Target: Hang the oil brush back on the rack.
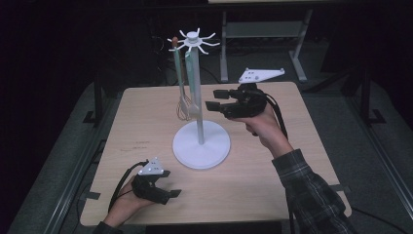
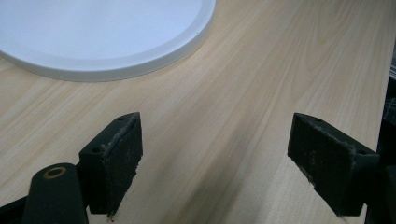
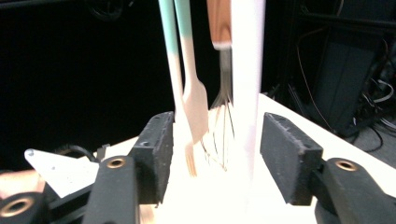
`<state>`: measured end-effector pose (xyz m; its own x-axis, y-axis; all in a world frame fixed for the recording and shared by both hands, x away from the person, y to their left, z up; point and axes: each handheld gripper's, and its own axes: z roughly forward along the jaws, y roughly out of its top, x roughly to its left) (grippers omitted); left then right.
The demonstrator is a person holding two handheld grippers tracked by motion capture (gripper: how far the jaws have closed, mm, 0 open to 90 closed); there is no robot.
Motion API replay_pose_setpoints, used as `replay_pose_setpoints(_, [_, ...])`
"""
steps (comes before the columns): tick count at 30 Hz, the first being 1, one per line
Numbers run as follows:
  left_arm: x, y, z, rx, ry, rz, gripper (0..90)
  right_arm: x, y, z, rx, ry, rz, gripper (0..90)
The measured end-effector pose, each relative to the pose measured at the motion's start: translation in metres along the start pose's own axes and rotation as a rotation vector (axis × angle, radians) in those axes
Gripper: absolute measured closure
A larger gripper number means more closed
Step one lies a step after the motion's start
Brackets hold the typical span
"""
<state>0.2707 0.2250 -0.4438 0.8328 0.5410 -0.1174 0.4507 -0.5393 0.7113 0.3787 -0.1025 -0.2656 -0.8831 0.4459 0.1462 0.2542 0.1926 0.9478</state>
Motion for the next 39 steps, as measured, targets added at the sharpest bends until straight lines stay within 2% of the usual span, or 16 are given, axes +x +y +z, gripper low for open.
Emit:
replay_pose_setpoints(7, [0.002,-0.001,-0.001,-0.016,0.003,-0.008,17.6,-0.001,-0.025,-0.015,0.016,-0.035,0.018,34.9])
replay_pose_setpoints(8, [0.002,-0.001,-0.001,-0.016,0.001,-0.012,17.5,-0.001,-0.034,-0.019,0.018,-0.051,0.022,32.8])
replay_pose_setpoints(11, [0.002,-0.001,-0.002,-0.013,0.002,-0.011,17.5,-0.001,-0.043,-0.024,0.029,-0.062,0.027,31.2])
replay_pose_setpoints(12, [0.002,-0.001,-0.001,-0.014,0.0,-0.011,17.5,0.0,-0.054,-0.028,0.036,-0.077,0.025,30.1])
replay_pose_setpoints(13, [0.002,-0.001,-0.001,-0.014,0.0,-0.011,17.5,0.0,-0.054,-0.028,0.036,-0.077,0.025,30.1])
replay_pose_setpoints(14, [0.002,-0.001,-0.002,-0.015,0.002,-0.013,17.5,0.001,-0.065,-0.031,0.046,-0.091,0.024,28.8])
replay_pose_setpoints(15, [0.002,-0.001,-0.002,-0.015,0.002,-0.013,17.5,0.001,-0.065,-0.031,0.046,-0.091,0.024,28.8])
replay_pose_setpoints(17, [0.003,-0.001,-0.002,-0.013,0.003,-0.006,17.5,0.002,-0.082,-0.035,0.069,-0.114,0.018,26.4])
replay_pose_setpoints(19, [0.004,-0.001,-0.003,-0.016,0.006,-0.008,17.5,0.002,-0.088,-0.037,0.078,-0.122,0.02,25.6])
replay_pose_setpoints(25, [0.005,-0.002,-0.004,-0.024,0.01,-0.016,17.4,0.004,-0.118,-0.045,0.134,-0.166,0.008,20.7])
replay_pose_setpoints(31, [0.006,-0.003,-0.005,-0.018,0.01,-0.009,17.4,0.004,-0.153,-0.055,0.21,-0.207,0.034,18.2])
replay_pose_setpoints(32, [0.006,-0.003,-0.004,-0.029,0.009,-0.014,17.4,0.004,-0.162,-0.058,0.229,-0.222,0.046,17.3])
replay_pose_setpoints(34, [0.006,-0.003,-0.004,-0.03,0.008,-0.012,17.3,0.003,-0.168,-0.06,0.235,-0.23,0.047,16.9])
replay_pose_setpoints(36, [0.006,-0.003,-0.003,-0.028,0.009,-0.02,17.3,0.003,-0.182,-0.066,0.255,-0.25,0.073,16.3])
replay_pose_setpoints(39, [0.006,-0.004,-0.003,-0.028,0.01,-0.019,17.3,0.003,-0.191,-0.069,0.266,-0.264,0.089,16.0])
